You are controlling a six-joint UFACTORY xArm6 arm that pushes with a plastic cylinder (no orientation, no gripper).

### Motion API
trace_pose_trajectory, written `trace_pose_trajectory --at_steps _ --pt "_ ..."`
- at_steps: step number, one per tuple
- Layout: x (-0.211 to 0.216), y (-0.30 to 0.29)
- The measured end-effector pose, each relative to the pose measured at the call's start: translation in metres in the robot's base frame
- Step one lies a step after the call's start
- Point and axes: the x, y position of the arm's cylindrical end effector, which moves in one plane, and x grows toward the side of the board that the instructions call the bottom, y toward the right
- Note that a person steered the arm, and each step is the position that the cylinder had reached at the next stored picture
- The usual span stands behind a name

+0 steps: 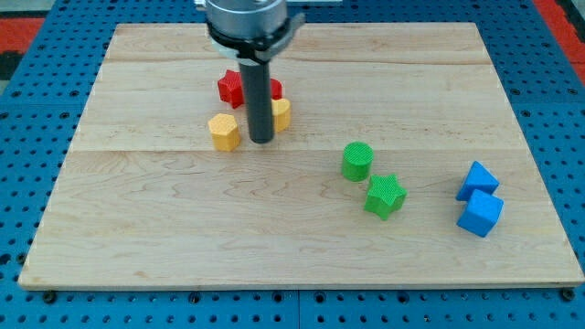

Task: Move the green star slightly up

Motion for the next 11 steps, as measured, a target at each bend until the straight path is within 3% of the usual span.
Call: trace_pose_trajectory --at_steps 2,3,4,5,7,8,9,10,11 --pt "0.009 -0.097" --pt "-0.049 -0.045" --pt "-0.040 -0.072" --pt "0.003 -0.062" --pt "0.002 -0.054" --pt "0.080 -0.004" --pt "0.086 0.022" --pt "0.136 0.086" --pt "0.112 0.138"
